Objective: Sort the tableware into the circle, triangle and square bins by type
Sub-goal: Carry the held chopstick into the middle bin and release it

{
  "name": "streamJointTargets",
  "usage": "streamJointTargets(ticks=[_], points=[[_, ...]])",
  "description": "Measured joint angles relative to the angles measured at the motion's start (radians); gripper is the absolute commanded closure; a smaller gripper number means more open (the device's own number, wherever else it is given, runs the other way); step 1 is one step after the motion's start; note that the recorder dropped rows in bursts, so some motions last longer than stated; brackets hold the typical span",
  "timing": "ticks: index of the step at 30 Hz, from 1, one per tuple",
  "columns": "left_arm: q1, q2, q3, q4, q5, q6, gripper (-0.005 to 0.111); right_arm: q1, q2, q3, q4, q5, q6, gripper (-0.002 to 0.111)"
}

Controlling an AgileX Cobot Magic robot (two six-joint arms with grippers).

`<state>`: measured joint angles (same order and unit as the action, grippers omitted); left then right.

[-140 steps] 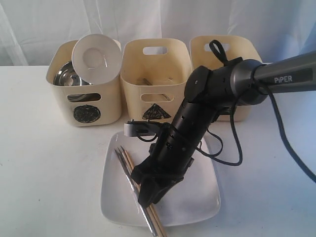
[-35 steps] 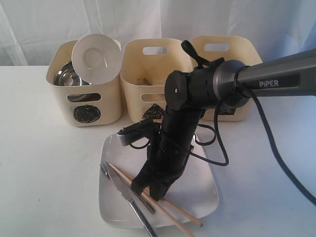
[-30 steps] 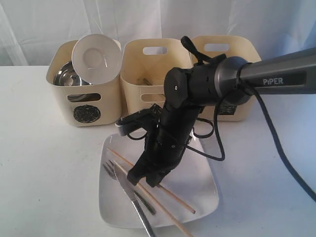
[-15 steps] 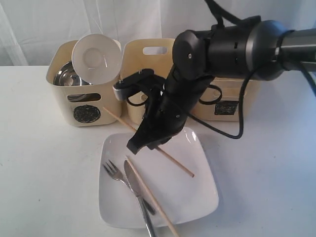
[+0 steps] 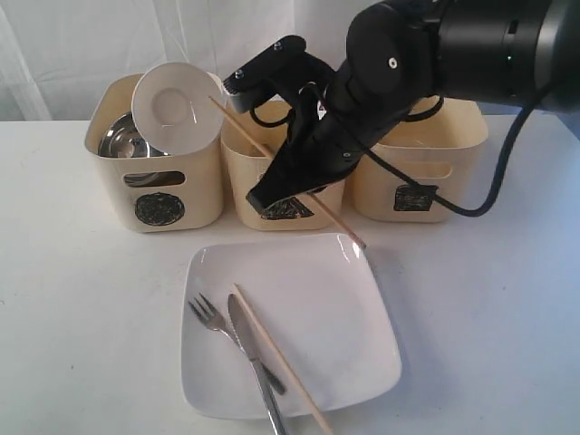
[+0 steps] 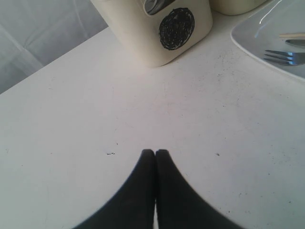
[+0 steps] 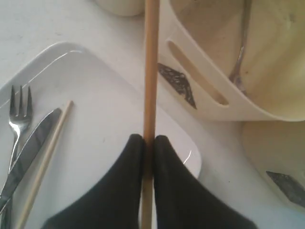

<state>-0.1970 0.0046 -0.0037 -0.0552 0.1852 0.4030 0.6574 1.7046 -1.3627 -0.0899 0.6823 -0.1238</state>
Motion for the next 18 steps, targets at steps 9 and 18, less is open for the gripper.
streamJointTargets(ticks=[9, 18], points=[[0.000, 0.000, 0.000, 0.000, 0.000, 0.000, 0.107, -0.054, 0.000, 0.000, -0.053, -0.283, 0.103, 0.108], [0.000, 0.000, 0.000, 0.000, 0.000, 0.000, 0.107, -0.116, 0.060, 0.000, -0.055, -0.737, 0.124, 0.108]])
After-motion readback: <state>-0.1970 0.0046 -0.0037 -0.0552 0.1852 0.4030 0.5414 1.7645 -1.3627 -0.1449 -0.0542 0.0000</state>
